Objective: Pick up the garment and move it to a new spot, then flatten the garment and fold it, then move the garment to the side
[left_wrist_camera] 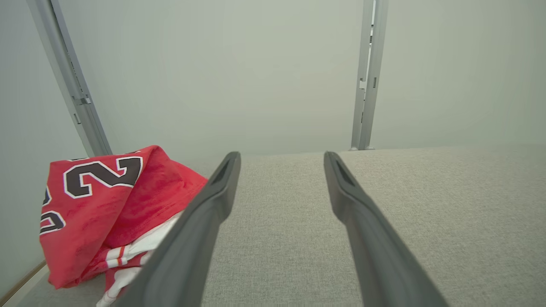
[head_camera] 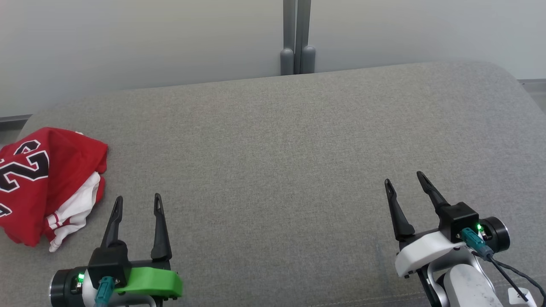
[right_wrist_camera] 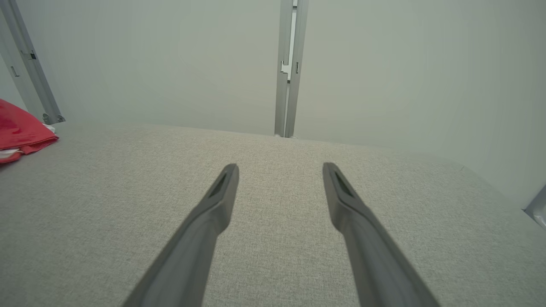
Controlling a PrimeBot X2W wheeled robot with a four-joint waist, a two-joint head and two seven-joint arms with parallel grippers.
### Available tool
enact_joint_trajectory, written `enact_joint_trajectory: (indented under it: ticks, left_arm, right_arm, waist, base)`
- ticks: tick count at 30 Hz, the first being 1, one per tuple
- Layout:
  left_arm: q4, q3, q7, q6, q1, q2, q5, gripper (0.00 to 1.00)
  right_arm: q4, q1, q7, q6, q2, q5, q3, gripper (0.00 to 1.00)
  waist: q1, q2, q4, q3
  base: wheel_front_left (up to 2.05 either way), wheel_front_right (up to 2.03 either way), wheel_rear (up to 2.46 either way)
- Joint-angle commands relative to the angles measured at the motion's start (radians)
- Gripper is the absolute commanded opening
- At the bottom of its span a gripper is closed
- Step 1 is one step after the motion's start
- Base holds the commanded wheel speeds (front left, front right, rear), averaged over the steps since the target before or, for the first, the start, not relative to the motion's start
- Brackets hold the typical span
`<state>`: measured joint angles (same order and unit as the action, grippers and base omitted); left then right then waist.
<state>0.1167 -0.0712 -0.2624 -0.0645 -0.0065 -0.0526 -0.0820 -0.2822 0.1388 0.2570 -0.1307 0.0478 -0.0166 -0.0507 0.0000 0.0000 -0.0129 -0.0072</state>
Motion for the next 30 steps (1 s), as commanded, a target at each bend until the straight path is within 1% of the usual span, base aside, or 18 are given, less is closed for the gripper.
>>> enact_joint_trajectory:
  ticks: [1,6,12,17,30]
  left_arm:
    - [0.004,0.002,-0.004,0.007,0.012,-0.005,-0.007,1.00]
    - [0.018,0.009,-0.004,0.011,0.009,-0.006,-0.011,1.00]
    - [0.017,0.010,-0.004,0.008,0.016,-0.005,-0.012,1.00]
    - [0.013,0.008,-0.004,0.004,0.015,-0.004,-0.014,1.00]
    - [0.024,0.010,-0.004,0.005,0.012,-0.003,-0.020,1.00]
  right_arm:
    - [-0.002,0.003,0.005,0.000,0.005,0.006,0.000,1.00]
    - [0.019,0.004,0.008,0.000,0.005,0.039,-0.004,1.00]
    - [0.015,-0.006,0.009,0.000,0.005,0.146,-0.024,1.00]
    - [0.022,-0.006,0.009,0.000,0.005,0.174,-0.031,1.00]
    - [0.025,-0.010,0.010,0.000,0.005,0.184,-0.037,1.00]
  waist:
    - [0.0000,0.0000,0.000,-0.001]
    - [0.0000,0.0000,0.000,-0.003]
    - [0.0000,0.0000,0.001,-0.005]
    - [0.0000,0.0000,0.001,-0.004]
    - [0.0000,0.0000,0.004,-0.005]
  base:
    - [0.00,0.00,0.00]
    - [0.00,0.00,0.00]
    - [0.00,0.00,0.00]
    - [0.00,0.00,0.00]
    - [0.00,0.00,0.00]
